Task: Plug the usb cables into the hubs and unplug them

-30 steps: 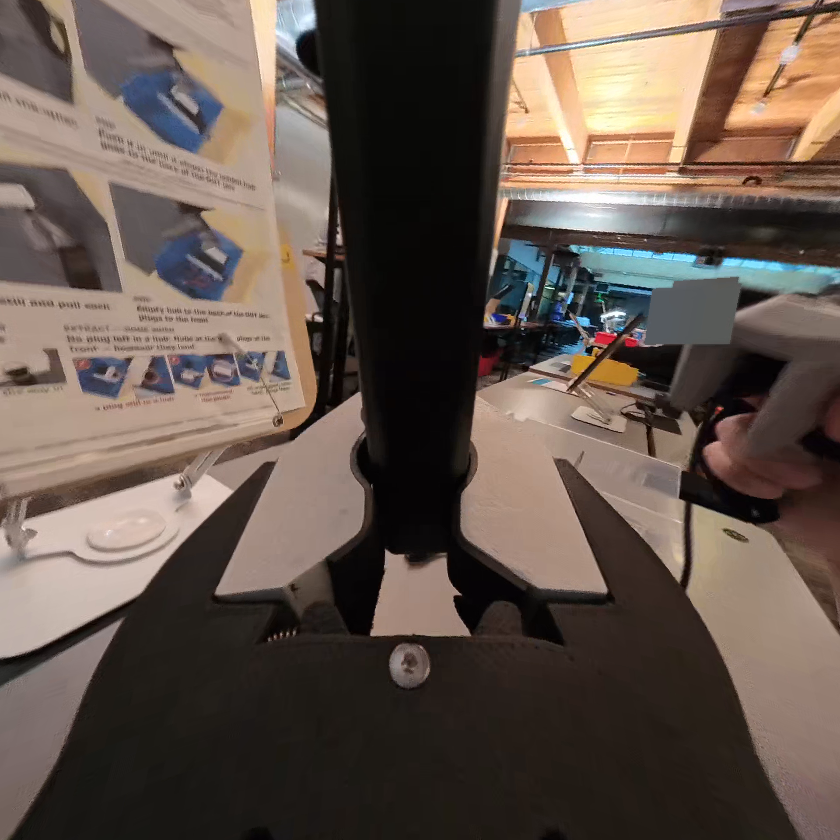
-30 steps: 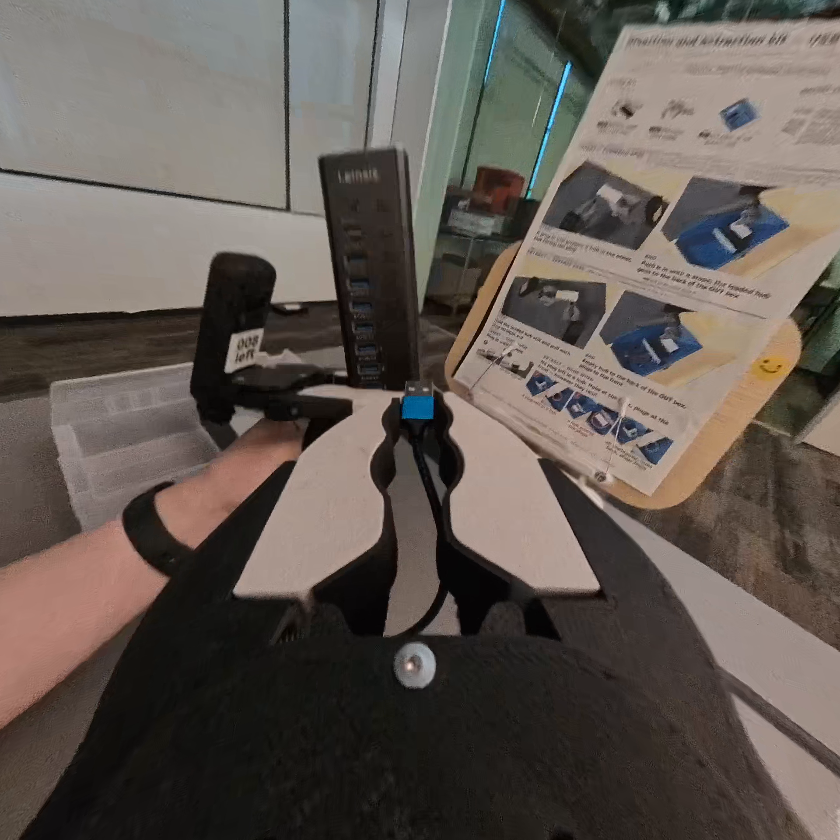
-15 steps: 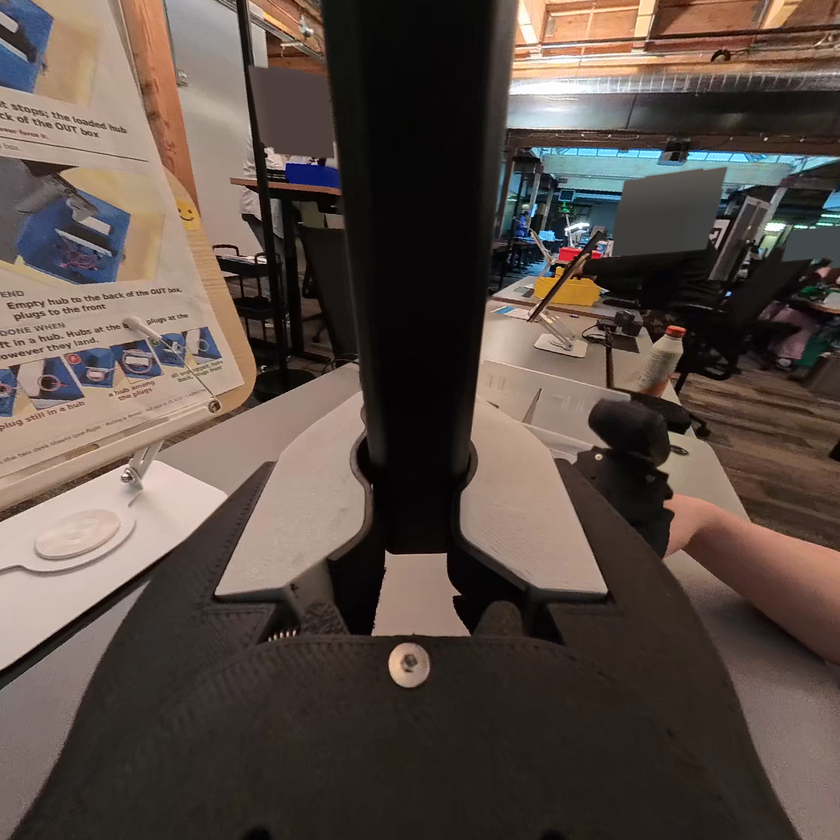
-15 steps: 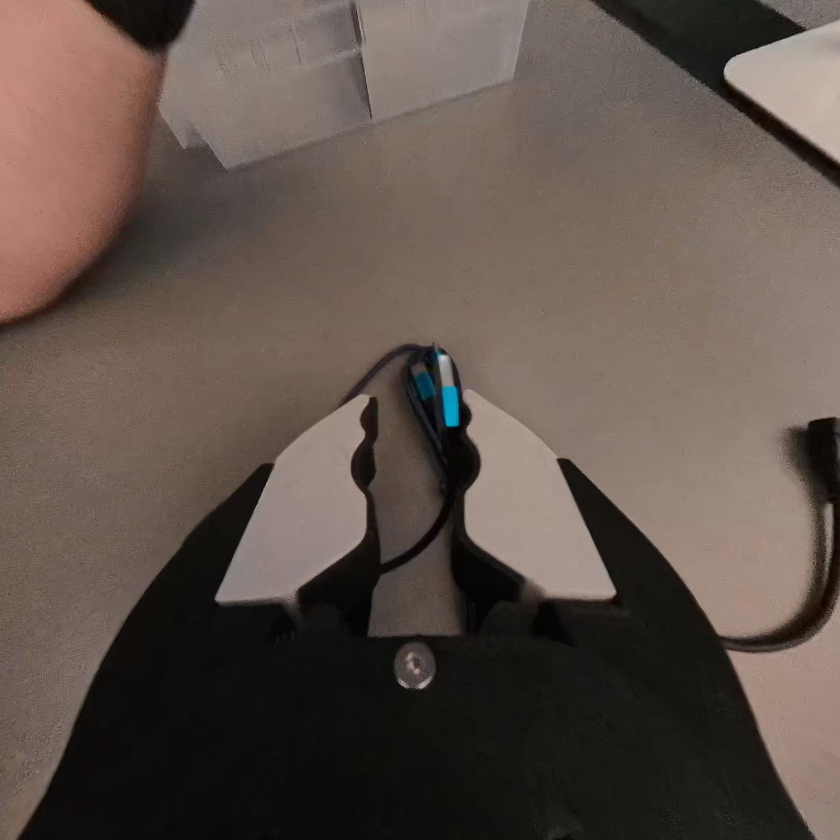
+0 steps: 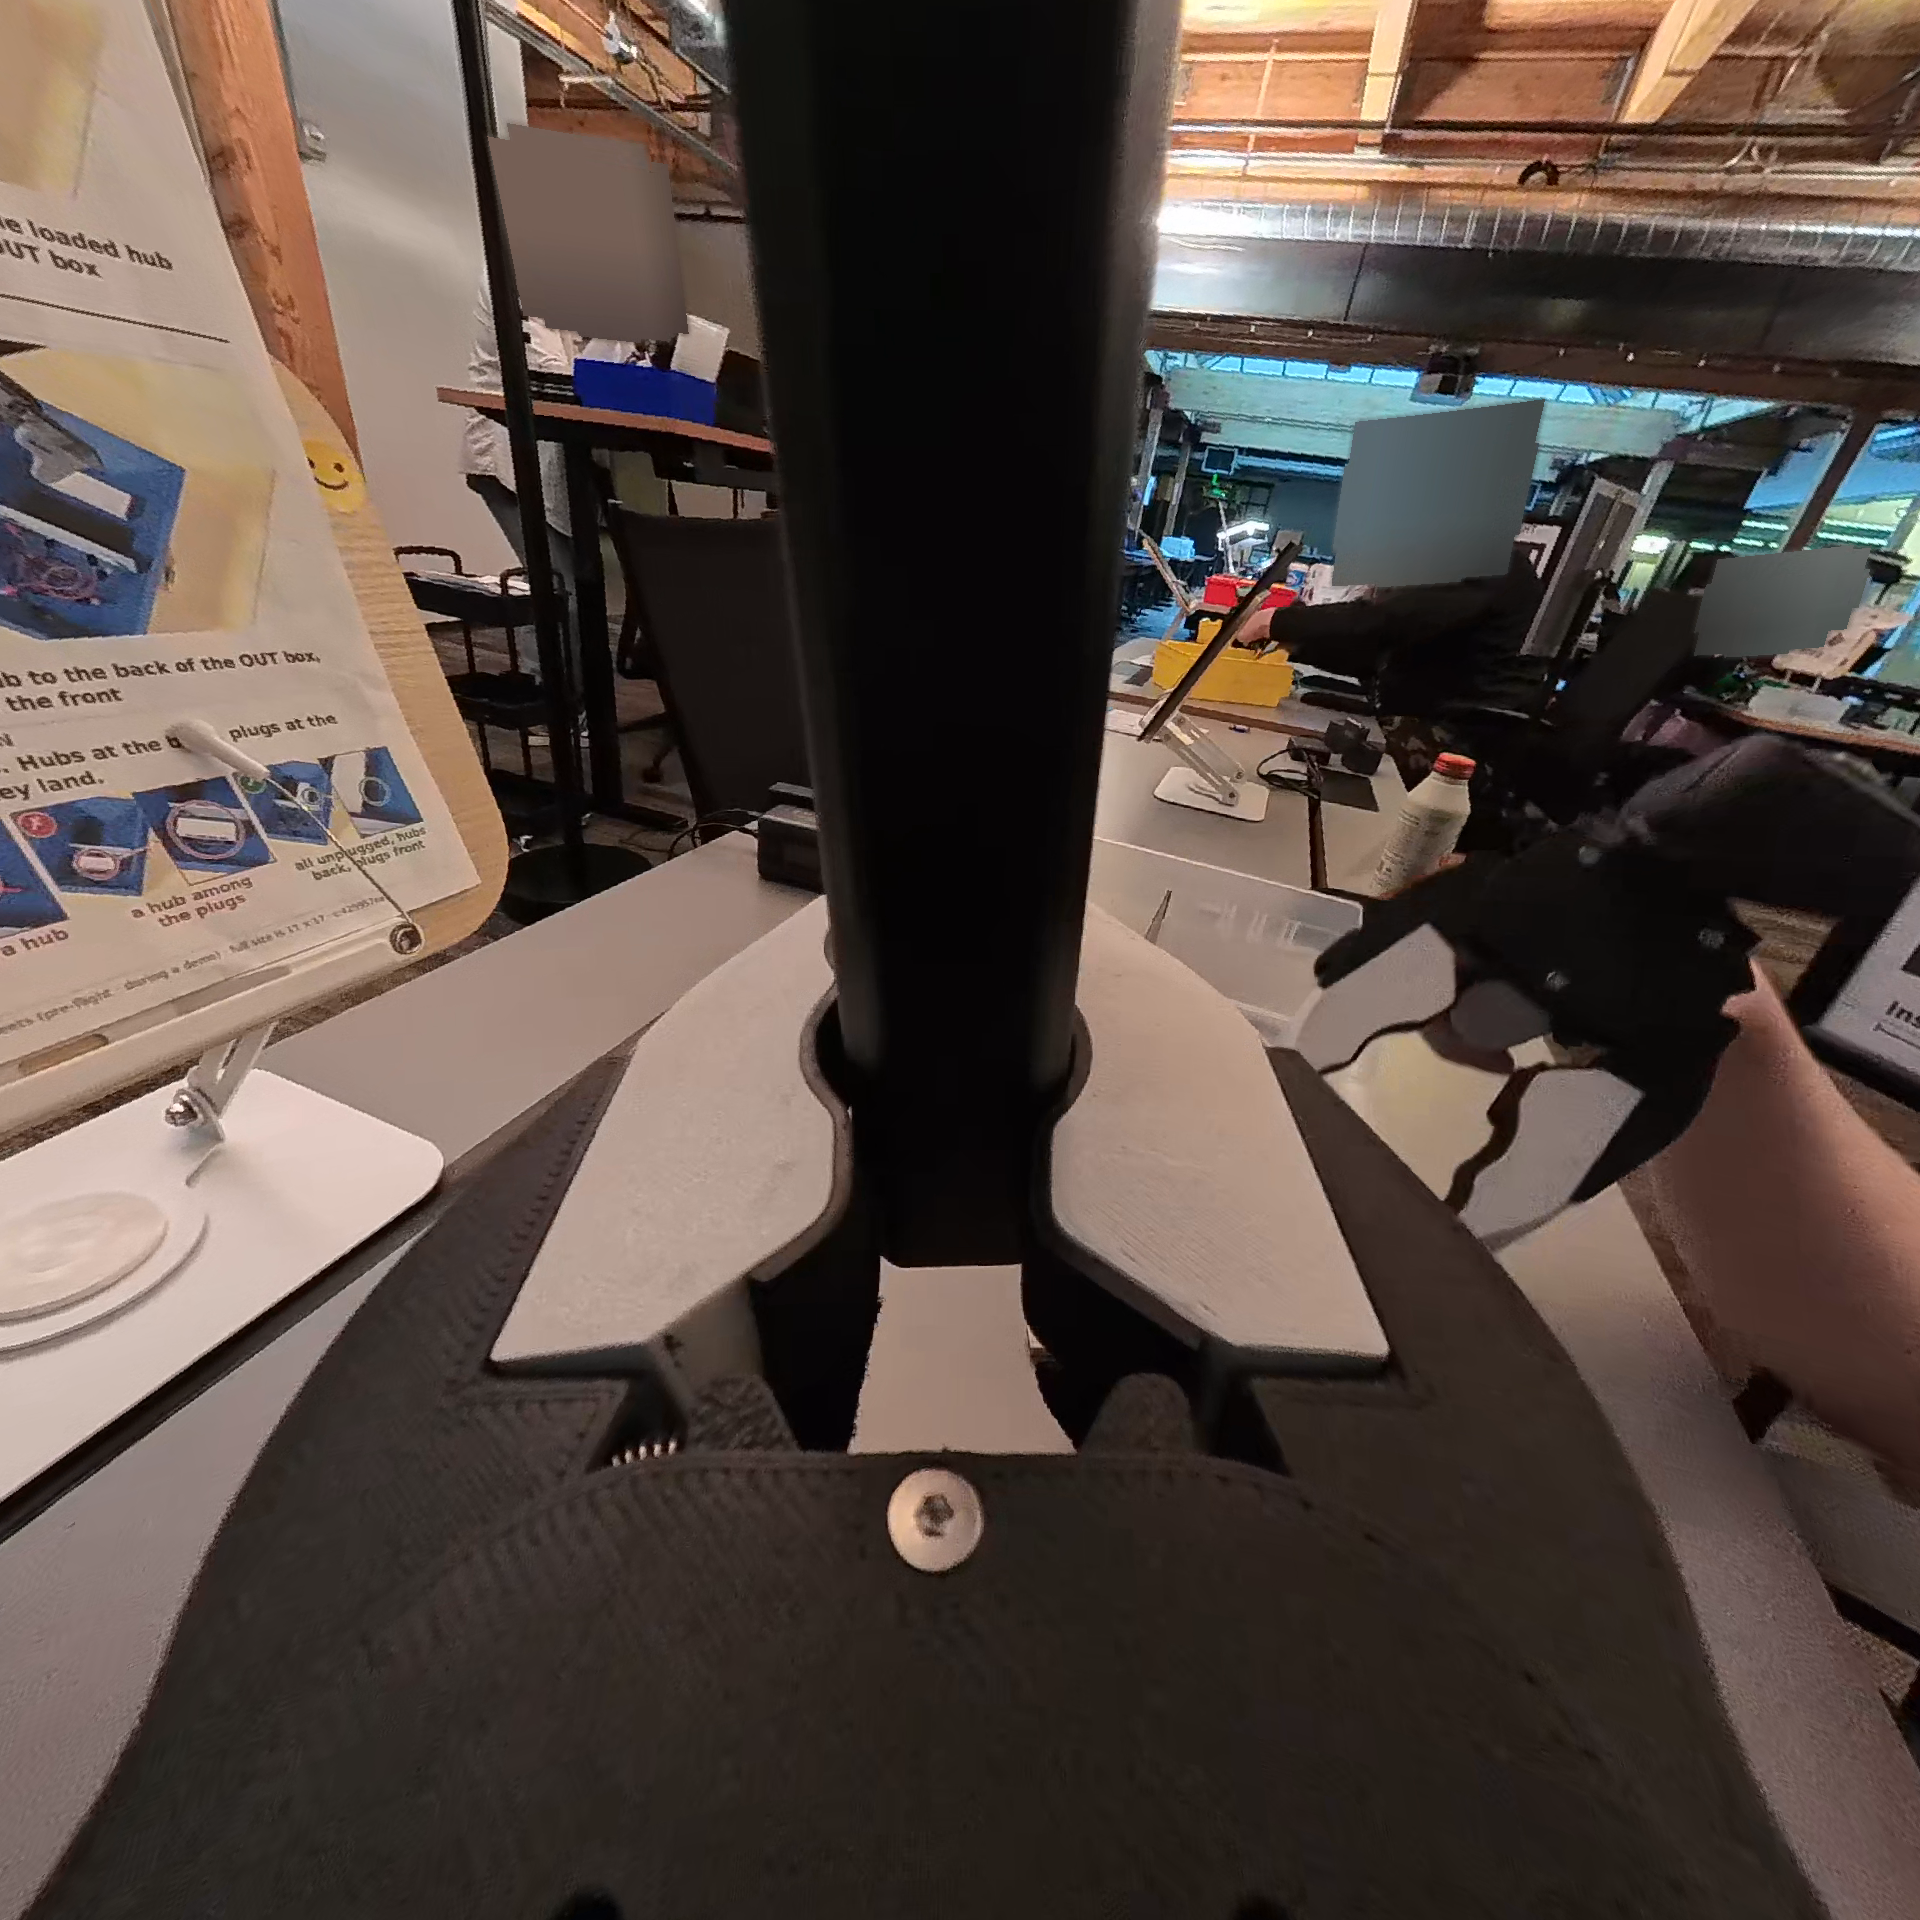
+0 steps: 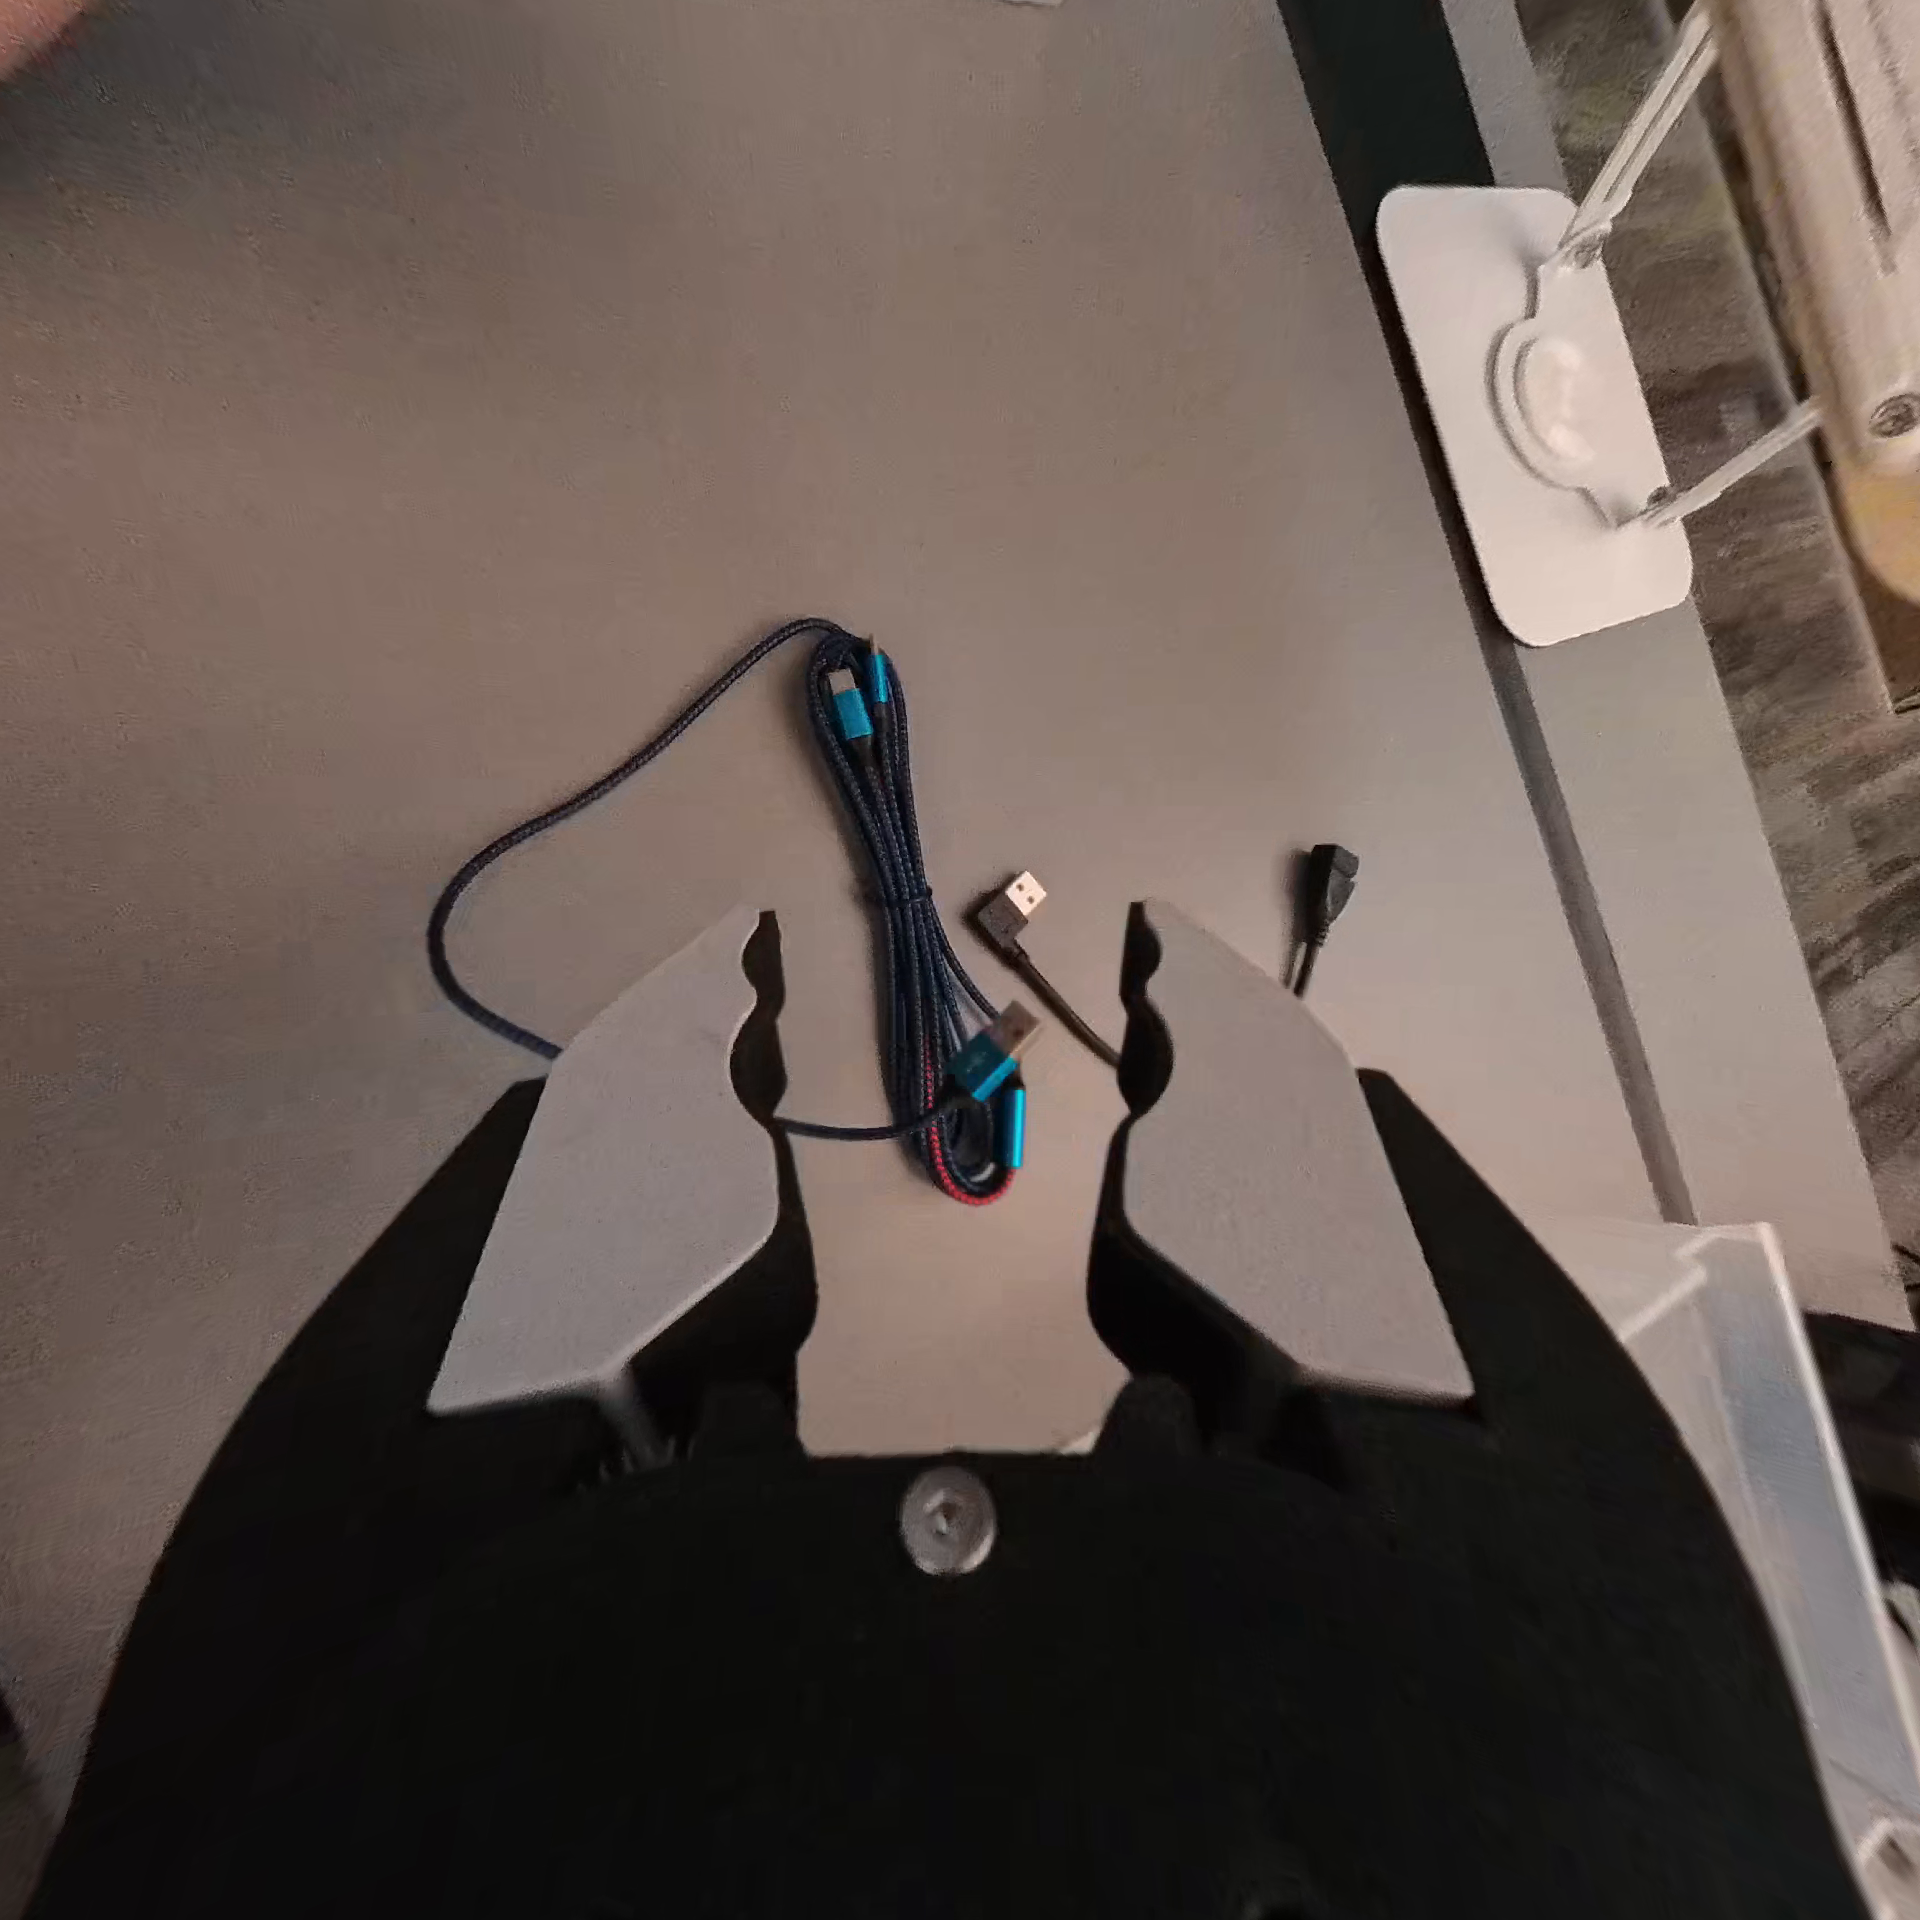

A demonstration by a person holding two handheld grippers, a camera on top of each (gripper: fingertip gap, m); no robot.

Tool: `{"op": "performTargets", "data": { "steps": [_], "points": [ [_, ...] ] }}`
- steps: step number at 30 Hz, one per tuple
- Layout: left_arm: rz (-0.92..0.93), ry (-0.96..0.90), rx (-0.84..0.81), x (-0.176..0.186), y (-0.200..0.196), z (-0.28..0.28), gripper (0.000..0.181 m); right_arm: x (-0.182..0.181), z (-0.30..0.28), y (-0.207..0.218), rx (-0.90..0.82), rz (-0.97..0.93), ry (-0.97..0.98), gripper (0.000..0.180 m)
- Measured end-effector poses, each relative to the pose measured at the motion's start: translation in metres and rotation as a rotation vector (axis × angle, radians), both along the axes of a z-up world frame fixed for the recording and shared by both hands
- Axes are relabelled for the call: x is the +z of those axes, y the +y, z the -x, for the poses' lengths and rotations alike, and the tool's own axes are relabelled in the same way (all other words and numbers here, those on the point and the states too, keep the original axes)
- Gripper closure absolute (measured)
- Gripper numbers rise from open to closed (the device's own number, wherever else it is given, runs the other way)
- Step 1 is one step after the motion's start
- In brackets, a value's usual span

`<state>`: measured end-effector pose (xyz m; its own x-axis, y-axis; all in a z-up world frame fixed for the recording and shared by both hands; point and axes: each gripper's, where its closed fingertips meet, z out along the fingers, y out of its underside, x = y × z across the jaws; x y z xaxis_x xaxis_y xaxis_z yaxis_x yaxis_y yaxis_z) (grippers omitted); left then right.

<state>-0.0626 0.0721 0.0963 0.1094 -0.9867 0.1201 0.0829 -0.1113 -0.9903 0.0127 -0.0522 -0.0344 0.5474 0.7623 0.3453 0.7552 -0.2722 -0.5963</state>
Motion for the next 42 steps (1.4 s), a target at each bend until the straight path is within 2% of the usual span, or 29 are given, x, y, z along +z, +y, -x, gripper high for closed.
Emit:
{"op": "performTargets", "data": {
  "steps": [2, 5, 8, 10, 12, 14, 16, 17, 20, 22, 26, 29, 32, 37, 42],
  "points": [
    [-0.009, 0.006, 0.000, 0.000, -0.002, -0.001, 0.151, -0.001, 0.007, 0.001, 0.077, 0.043, -0.001, 0.118],
    [-0.014, 0.003, -0.012, 0.002, -0.005, -0.002, 0.151, -0.042, 0.025, 0.004, 0.215, 0.203, -0.002, 0.122],
    [-0.016, 0.002, -0.021, 0.004, -0.007, -0.002, 0.153, -0.097, 0.007, 0.022, 0.171, 0.291, -0.203, 0.130],
    [-0.017, 0.001, -0.027, 0.004, -0.009, -0.003, 0.153, -0.112, 0.003, 0.033, 0.152, 0.275, -0.256, 0.137],
    [-0.019, 0.003, -0.037, 0.004, -0.011, -0.004, 0.153, -0.115, 0.004, 0.041, 0.138, 0.255, -0.259, 0.138],
    [-0.020, 0.004, -0.043, 0.005, -0.012, -0.005, 0.151, -0.118, 0.004, 0.041, 0.114, 0.321, -0.215, 0.142],
    [-0.026, 0.004, -0.048, 0.005, -0.014, -0.007, 0.151, -0.120, 0.010, 0.035, 0.123, 0.417, -0.131, 0.155],
    [-0.031, 0.003, -0.045, 0.006, -0.014, -0.007, 0.151, -0.121, 0.015, 0.034, 0.126, 0.453, -0.083, 0.156],
    [-0.049, 0.008, -0.042, 0.009, -0.017, -0.005, 0.151, -0.120, 0.029, 0.027, 0.206, 0.477, -0.017, 0.158],
    [-0.057, 0.006, -0.042, 0.012, -0.018, -0.002, 0.151, -0.114, 0.052, 0.010, 0.329, 0.458, 0.048, 0.161],
    [-0.059, -0.010, -0.038, 0.018, -0.018, 0.005, 0.151, -0.069, 0.095, -0.014, 0.476, 0.304, 0.282, 0.163],
    [-0.069, -0.001, -0.014, 0.018, -0.015, 0.010, 0.151, -0.010, 0.098, -0.020, 0.484, 0.141, 0.470, 0.163],
    [-0.075, 0.007, 0.003, 0.019, -0.012, 0.014, 0.151, 0.056, 0.074, -0.026, 0.433, -0.043, 0.578, 0.163],
    [-0.058, -0.033, -0.023, 0.024, -0.018, 0.010, 0.152, 0.155, -0.017, -0.028, 0.167, -0.315, 0.522, 0.163],
    [-0.057, -0.028, -0.051, 0.023, -0.024, 0.001, 0.151, 0.224, -0.132, -0.029, -0.181, -0.465, 0.421, 0.163]
  ]
}}
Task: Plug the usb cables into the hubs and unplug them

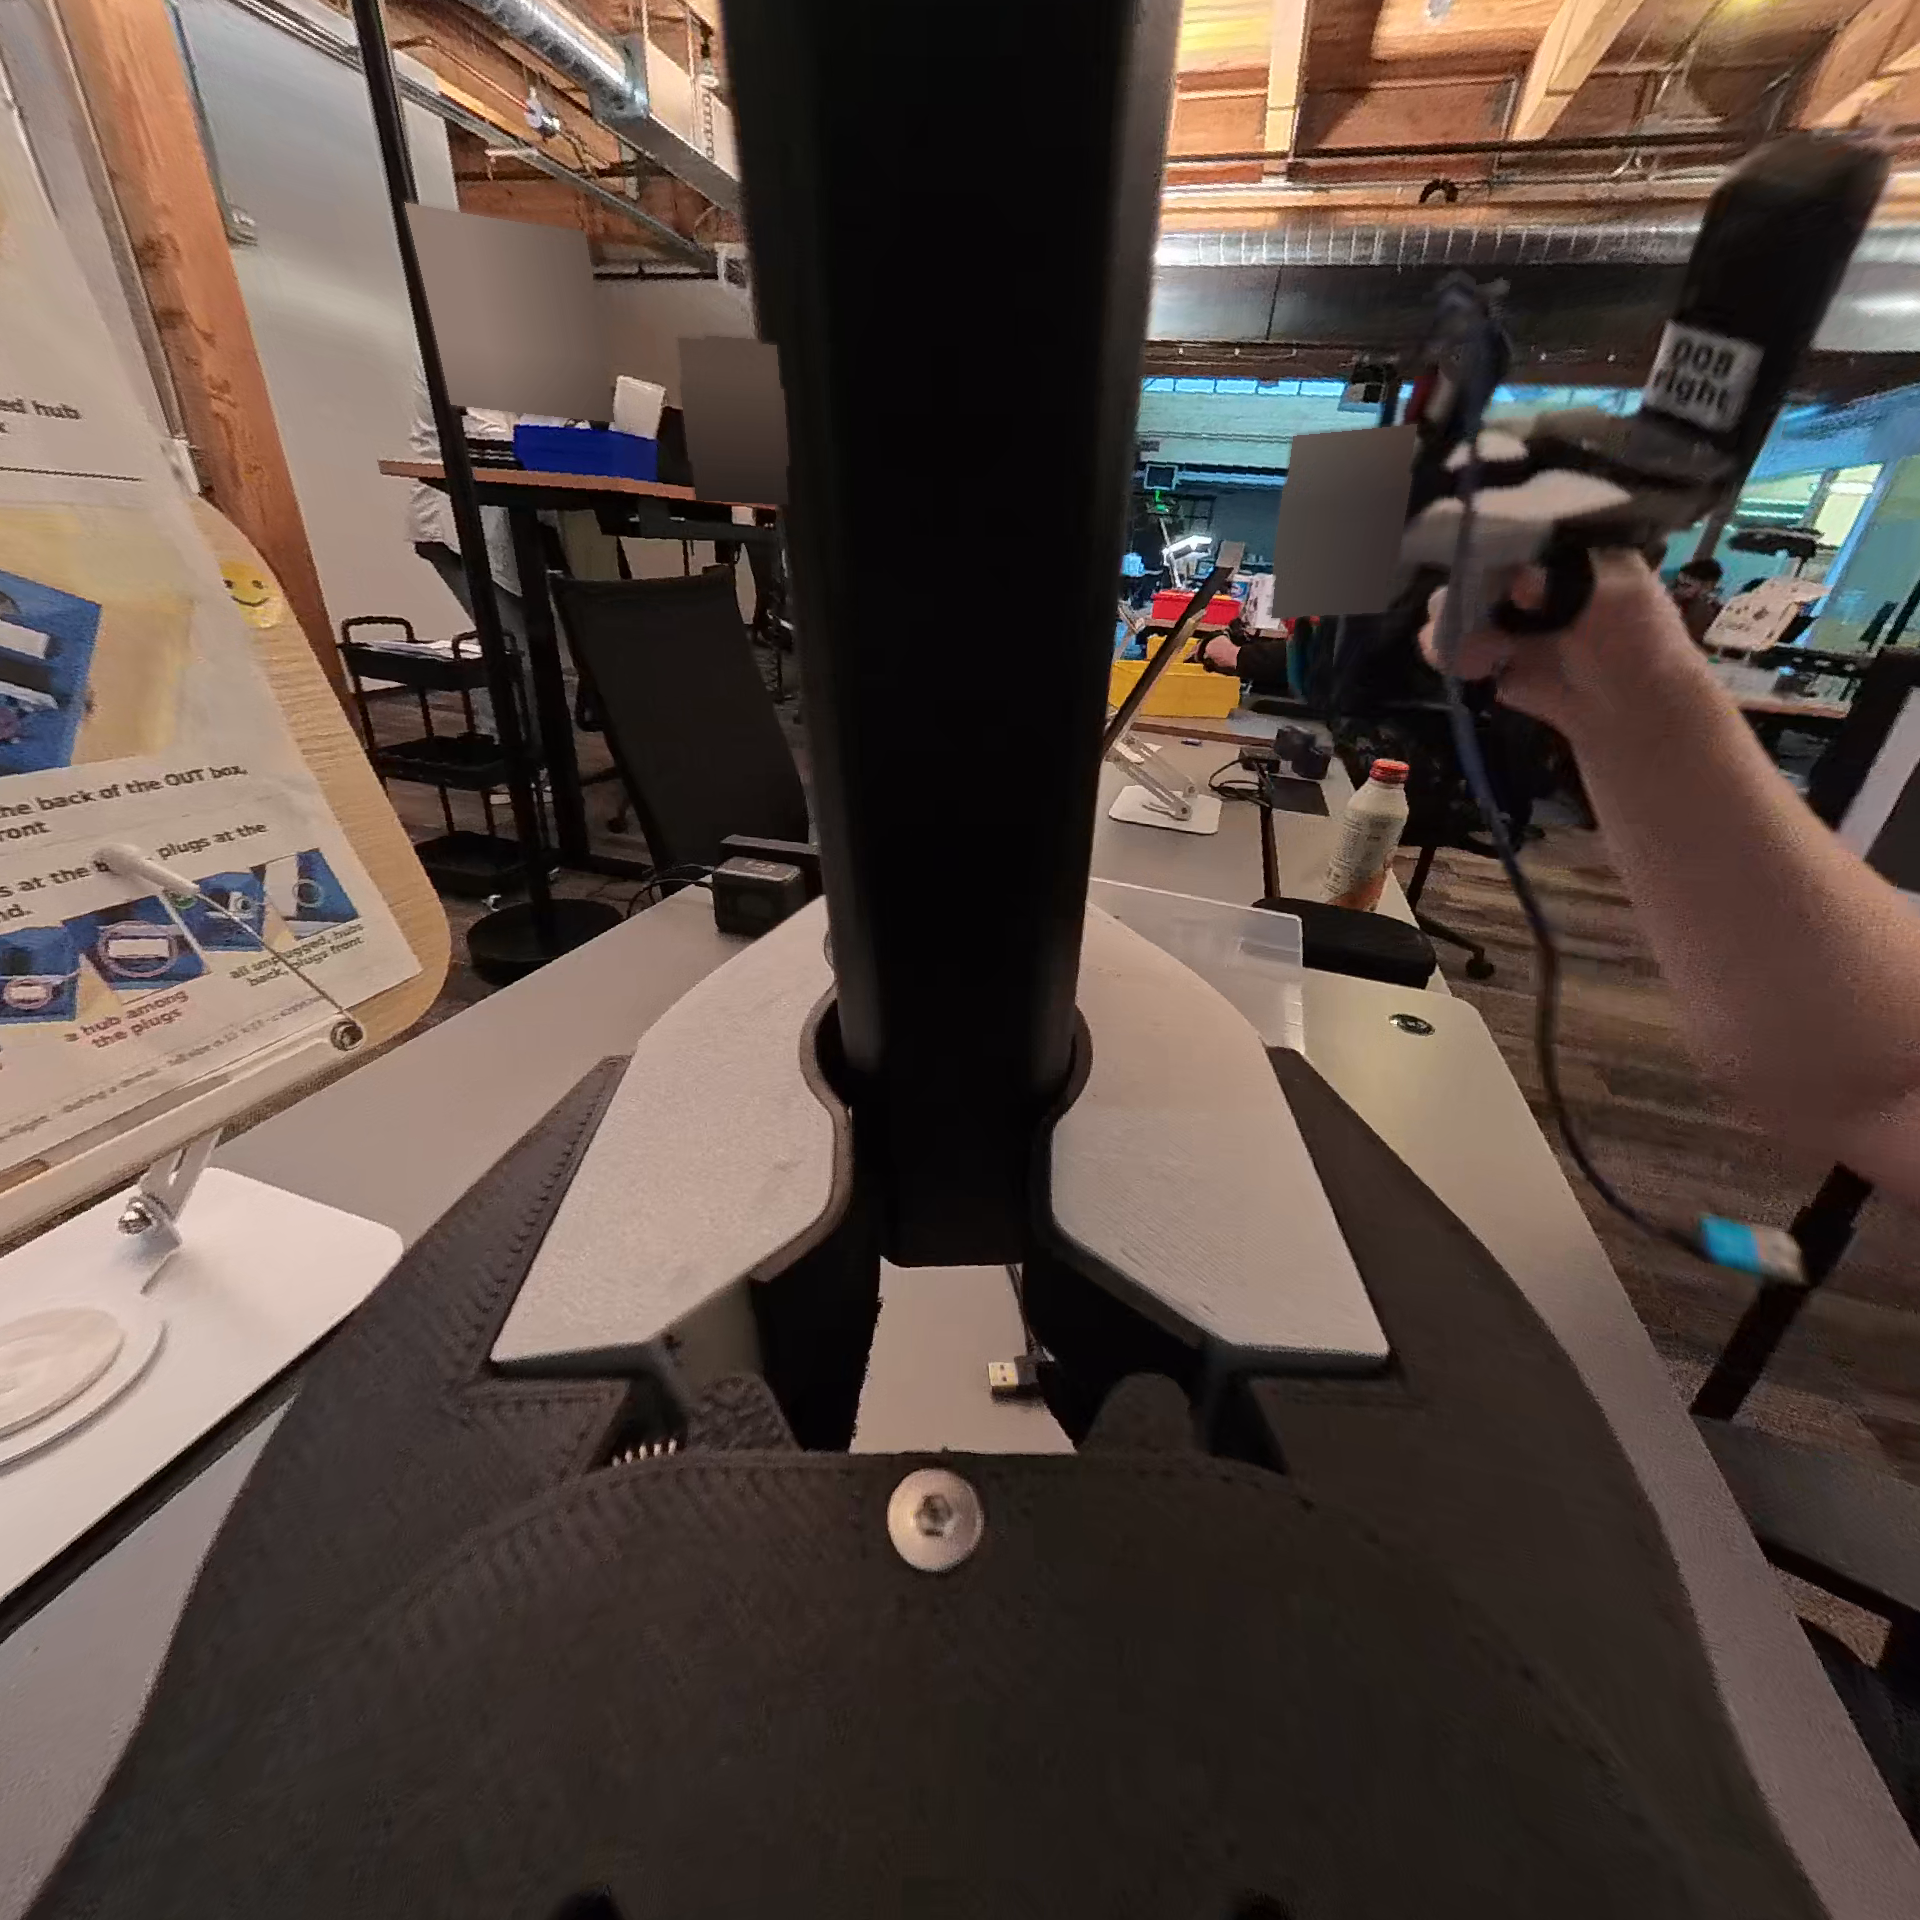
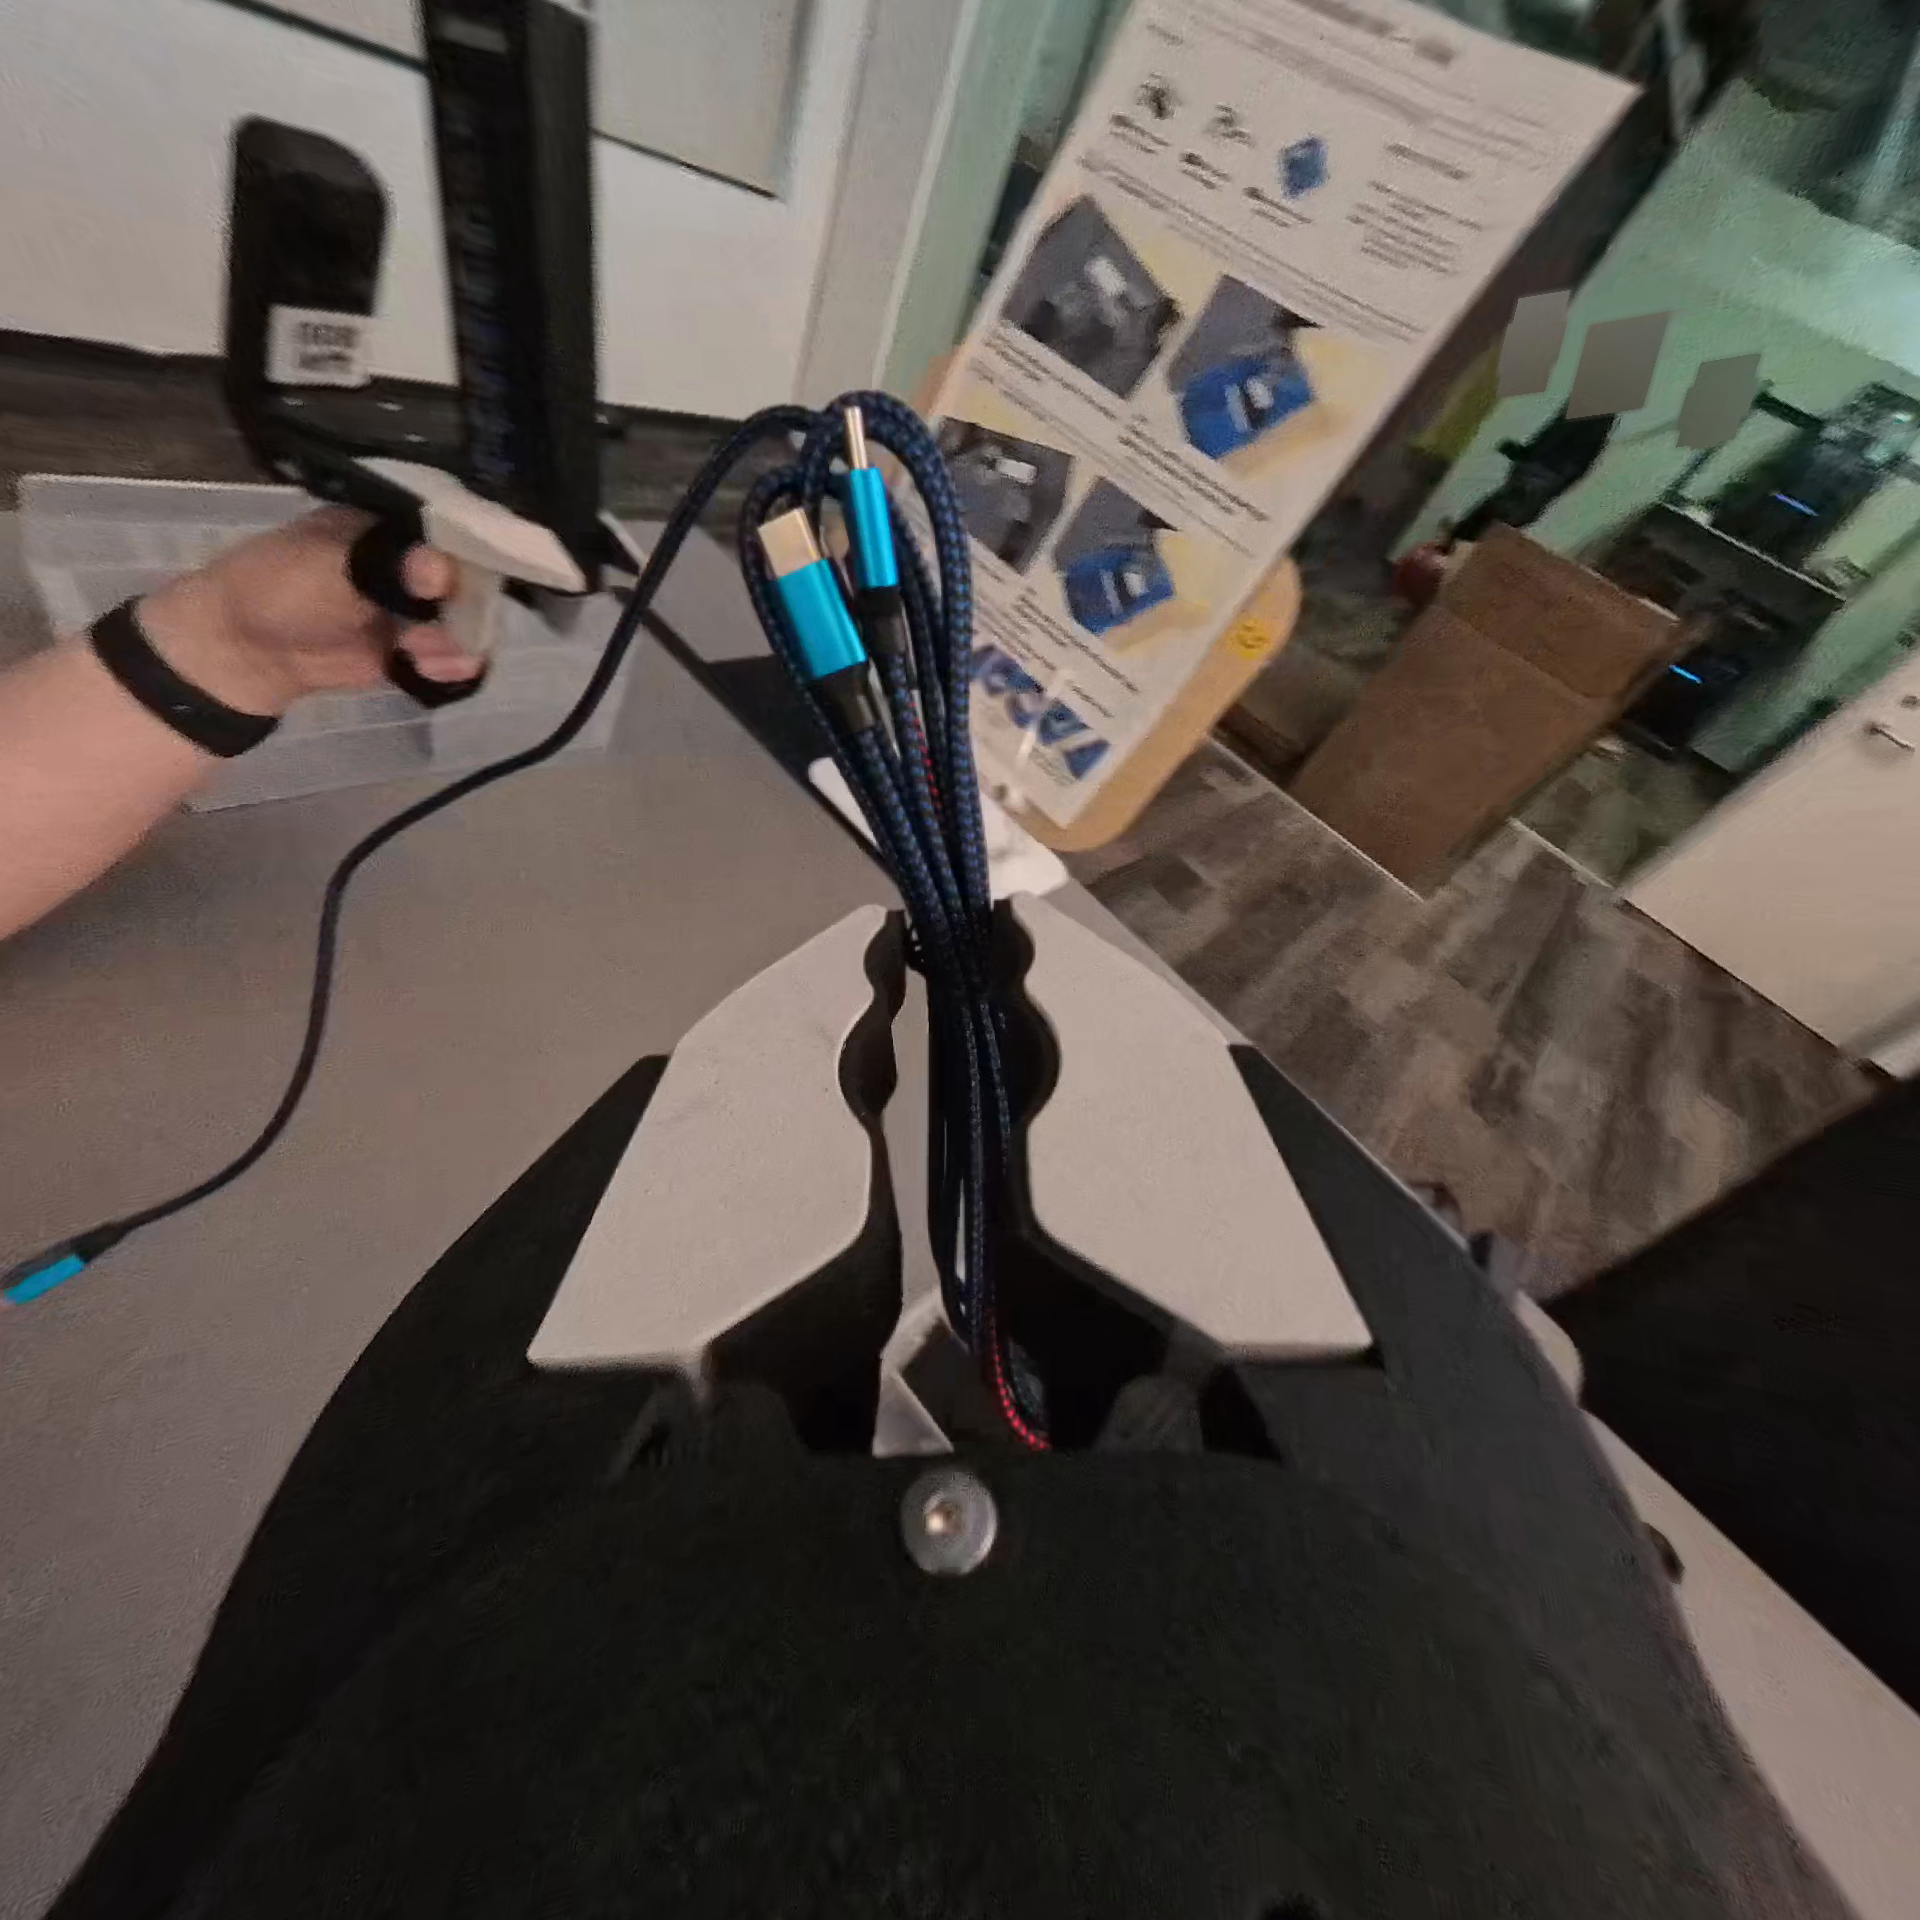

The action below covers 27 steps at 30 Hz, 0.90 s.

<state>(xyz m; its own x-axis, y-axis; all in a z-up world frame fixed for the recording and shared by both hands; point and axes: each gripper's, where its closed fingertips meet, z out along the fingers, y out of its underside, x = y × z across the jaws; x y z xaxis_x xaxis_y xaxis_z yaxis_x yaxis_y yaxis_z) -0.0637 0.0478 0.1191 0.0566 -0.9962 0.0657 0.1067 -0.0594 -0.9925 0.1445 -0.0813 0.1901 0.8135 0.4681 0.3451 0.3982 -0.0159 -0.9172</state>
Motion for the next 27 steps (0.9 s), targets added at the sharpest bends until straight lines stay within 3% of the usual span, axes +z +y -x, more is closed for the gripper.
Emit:
{"op": "performTargets", "data": {
  "steps": [4, 7, 12, 16, 23, 27],
  "points": [
    [-0.006, 0.008, -0.005, -0.001, -0.002, -0.003, 0.151, 0.028, -0.076, -0.005, -0.183, -0.029, -0.029, 0.163],
    [-0.001, -0.002, -0.010, 0.001, -0.003, -0.002, 0.152, 0.010, -0.122, -0.003, -0.284, 0.044, -0.057, 0.162],
    [0.010, -0.012, -0.015, 0.001, -0.002, -0.001, 0.151, -0.049, -0.173, -0.001, -0.426, 0.113, -0.176, 0.163],
    [0.018, -0.011, -0.016, 0.000, 0.000, 0.000, 0.151, -0.101, -0.163, -0.003, -0.318, 0.171, -0.238, 0.164],
    [0.024, -0.014, -0.028, 0.000, -0.002, -0.002, 0.151, -0.217, -0.135, -0.017, -0.124, 0.609, -0.334, 0.163],
    [0.018, -0.003, -0.033, -0.001, -0.004, -0.004, 0.151, -0.269, -0.135, -0.022, -0.121, 0.858, -0.397, 0.163]
  ]
}}
